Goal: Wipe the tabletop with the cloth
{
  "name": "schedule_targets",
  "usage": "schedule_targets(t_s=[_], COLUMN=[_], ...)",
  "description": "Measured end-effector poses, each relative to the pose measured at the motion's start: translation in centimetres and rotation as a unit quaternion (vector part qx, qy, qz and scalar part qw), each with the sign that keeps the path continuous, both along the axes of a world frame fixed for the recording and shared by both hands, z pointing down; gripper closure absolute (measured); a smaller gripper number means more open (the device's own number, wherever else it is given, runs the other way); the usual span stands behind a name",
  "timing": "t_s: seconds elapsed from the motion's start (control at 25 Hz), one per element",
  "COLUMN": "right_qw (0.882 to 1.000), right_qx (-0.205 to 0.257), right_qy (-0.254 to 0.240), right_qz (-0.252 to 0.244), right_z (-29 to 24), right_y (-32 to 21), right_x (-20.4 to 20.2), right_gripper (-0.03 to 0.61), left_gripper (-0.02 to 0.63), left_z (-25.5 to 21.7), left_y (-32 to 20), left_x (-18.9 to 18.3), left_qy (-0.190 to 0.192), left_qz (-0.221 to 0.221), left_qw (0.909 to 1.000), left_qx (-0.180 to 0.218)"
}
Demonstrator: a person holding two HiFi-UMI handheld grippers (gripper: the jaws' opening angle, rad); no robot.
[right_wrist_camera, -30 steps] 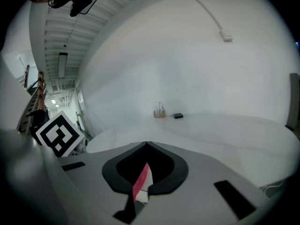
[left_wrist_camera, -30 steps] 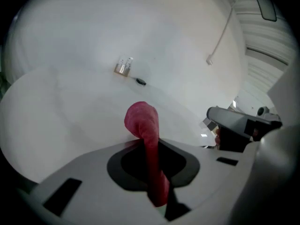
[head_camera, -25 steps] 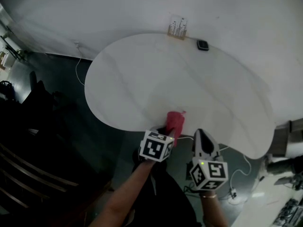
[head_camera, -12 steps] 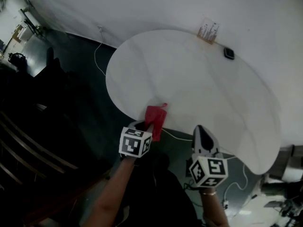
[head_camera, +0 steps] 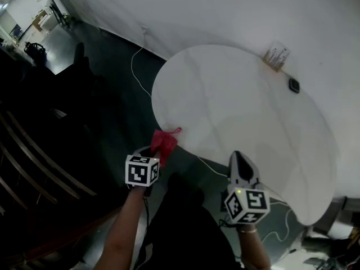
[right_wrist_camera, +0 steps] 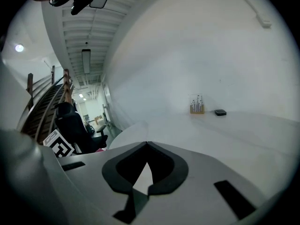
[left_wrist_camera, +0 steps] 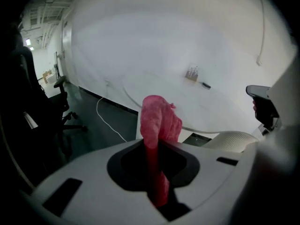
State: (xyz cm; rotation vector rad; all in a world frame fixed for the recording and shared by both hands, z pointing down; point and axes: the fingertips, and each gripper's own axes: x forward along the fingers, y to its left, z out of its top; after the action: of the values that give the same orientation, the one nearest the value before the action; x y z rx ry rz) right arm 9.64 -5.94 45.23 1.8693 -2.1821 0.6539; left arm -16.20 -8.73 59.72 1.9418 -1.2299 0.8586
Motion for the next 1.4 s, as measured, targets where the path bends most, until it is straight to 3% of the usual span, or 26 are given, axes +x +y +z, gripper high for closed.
schedule_targets(t_s=[0.2, 0.4, 0.84, 1.4], right_qw=[1.0, 1.0, 0.999, 0.995], right_qx=[0.0, 0.013, 0.053, 0.101], right_qy=[0.002, 0.001, 0.0, 0.002], right_qz=[-0.01, -0.017, -0.014, -0.01], right_z=[0.2, -0.6, -3.4, -6.9], right_y=[-1.0, -1.8, -1.6, -0.9], right_x=[-1.8, -3.3, -2.9, -1.1], right_gripper=[0.577, 0.577, 0.577, 0.577], left_gripper=[0.565, 0.565, 0.565, 0.565], left_z=[0.2, -1.8, -10.1, -18.8], left_y=[0.1, 0.0, -2.1, -3.8], left_x=[-6.2, -8.7, -3.5, 3.0], left_qy=[-0.009, -0.007, 0.019, 0.053], left_qz=[-0.064, -0.087, -0.045, -0.001], left_qw=[0.9979, 0.996, 0.9894, 0.9636], left_qx=[-0.007, 0.016, 0.137, 0.262])
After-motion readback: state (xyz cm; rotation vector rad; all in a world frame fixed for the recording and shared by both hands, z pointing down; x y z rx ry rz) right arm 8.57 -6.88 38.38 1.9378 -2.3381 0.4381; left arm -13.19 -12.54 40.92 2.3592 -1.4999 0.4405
